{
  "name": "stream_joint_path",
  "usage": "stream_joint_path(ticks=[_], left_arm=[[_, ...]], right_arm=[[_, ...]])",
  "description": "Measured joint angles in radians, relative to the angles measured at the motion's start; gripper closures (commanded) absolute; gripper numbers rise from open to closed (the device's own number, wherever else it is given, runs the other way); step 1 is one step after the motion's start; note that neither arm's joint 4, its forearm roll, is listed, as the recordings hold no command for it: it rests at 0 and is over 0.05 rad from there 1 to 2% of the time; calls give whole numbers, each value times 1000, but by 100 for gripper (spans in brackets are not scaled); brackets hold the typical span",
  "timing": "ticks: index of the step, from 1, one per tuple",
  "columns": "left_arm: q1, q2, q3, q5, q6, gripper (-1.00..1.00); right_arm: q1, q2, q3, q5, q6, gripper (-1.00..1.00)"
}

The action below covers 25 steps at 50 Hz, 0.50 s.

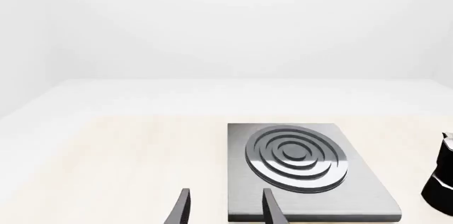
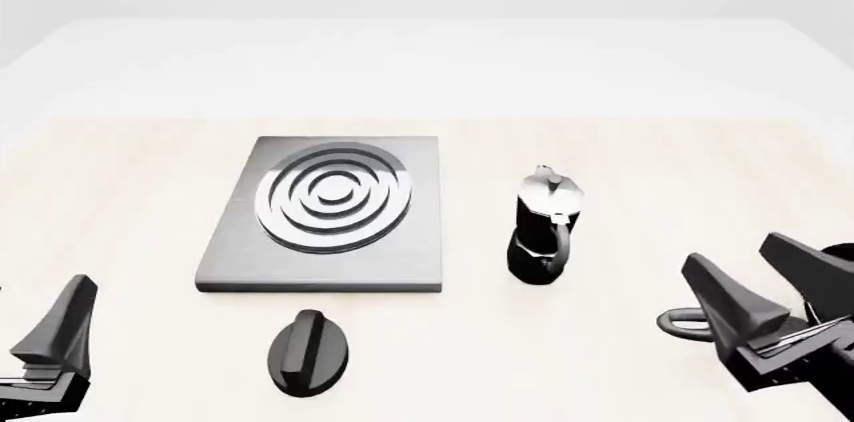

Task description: Put the moka pot on the stove.

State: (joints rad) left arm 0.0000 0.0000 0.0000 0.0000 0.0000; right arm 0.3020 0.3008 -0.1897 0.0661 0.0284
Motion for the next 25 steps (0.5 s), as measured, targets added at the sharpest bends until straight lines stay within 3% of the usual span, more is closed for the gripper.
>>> stream_joint_path(ticks=[25], left_arm=[[0, 0, 0, 0, 0, -100]], right_arm=[[42, 256, 59, -270, 36, -100]])
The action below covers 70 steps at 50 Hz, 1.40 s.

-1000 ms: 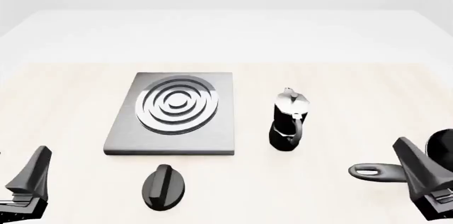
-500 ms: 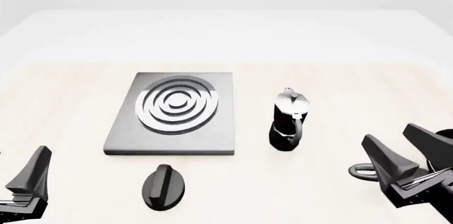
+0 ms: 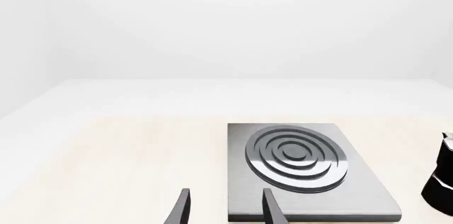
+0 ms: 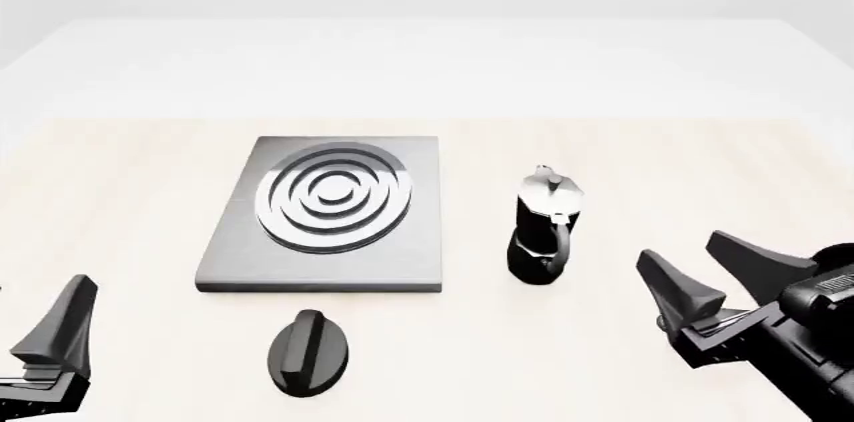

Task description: Put the moka pot on the stove.

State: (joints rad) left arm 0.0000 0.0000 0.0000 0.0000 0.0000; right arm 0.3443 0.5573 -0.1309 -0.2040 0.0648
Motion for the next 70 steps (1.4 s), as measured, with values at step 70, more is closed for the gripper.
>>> stream_joint_path(ticks=[70], left_arm=[[0, 0, 0, 0, 0, -100]], right_arm=[[70, 549, 12, -510, 74, -100]])
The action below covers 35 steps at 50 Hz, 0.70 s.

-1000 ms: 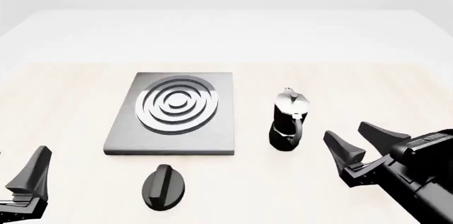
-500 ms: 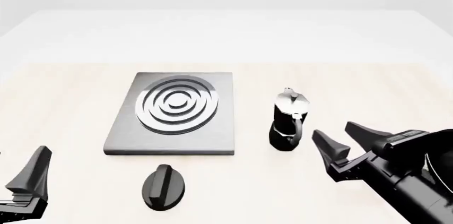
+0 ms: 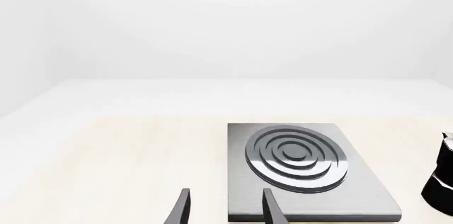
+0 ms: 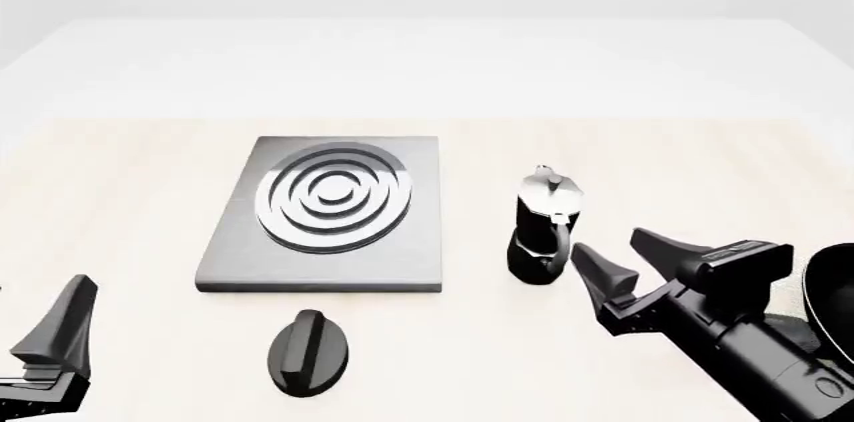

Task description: Put the moka pot on the stove.

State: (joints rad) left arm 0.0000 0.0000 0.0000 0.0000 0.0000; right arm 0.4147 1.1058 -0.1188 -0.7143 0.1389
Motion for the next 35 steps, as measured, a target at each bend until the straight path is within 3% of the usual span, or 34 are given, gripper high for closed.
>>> stream_joint_path(ticks=[35], left_arm=[[0, 0, 0, 0, 0, -100]], right_arm=[[8, 164, -13, -147, 27, -100]])
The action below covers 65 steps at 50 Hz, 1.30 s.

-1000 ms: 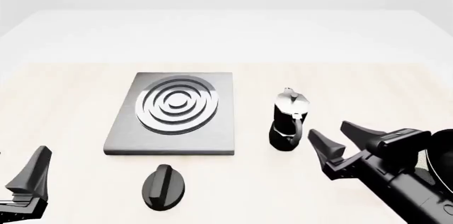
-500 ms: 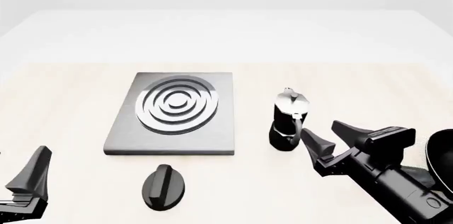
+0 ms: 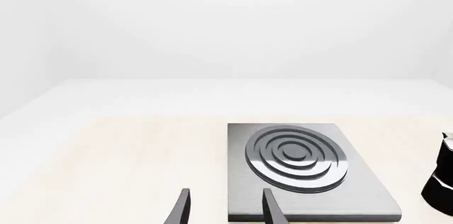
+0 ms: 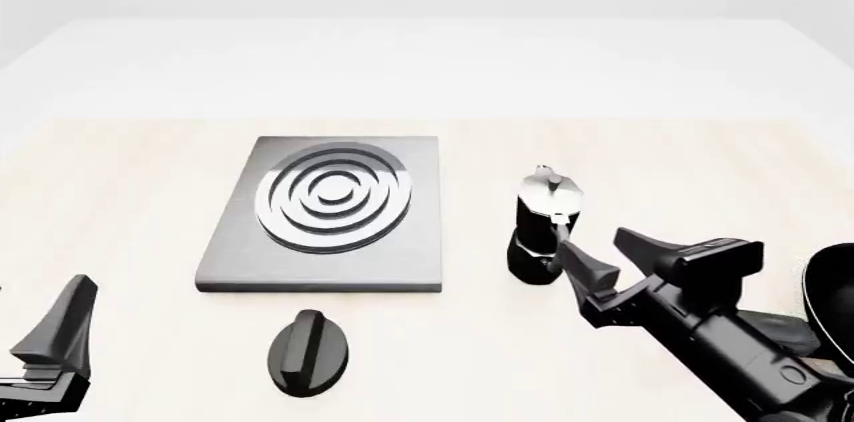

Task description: Put the moka pot on the stove.

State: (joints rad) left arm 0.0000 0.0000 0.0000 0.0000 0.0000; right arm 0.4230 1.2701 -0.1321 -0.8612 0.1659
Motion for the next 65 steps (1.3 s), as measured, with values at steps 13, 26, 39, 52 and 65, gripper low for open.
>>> stream_joint_path(ticks=[13, 26, 39, 52, 65], left_arm=[[0, 0, 0, 0, 0, -100], [0, 0, 0, 0, 0, -100], [0, 0, 0, 0, 0, -100], [0, 0, 0, 0, 0, -100], [0, 0, 0, 0, 0, -100]], right_arm=[[1, 57, -13, -41, 6, -100], [6, 109, -24, -77, 13, -100], [10, 162, -25, -117, 19, -100], [13, 212, -23, -158, 29, -100], [15, 260, -20, -202, 40, -100]])
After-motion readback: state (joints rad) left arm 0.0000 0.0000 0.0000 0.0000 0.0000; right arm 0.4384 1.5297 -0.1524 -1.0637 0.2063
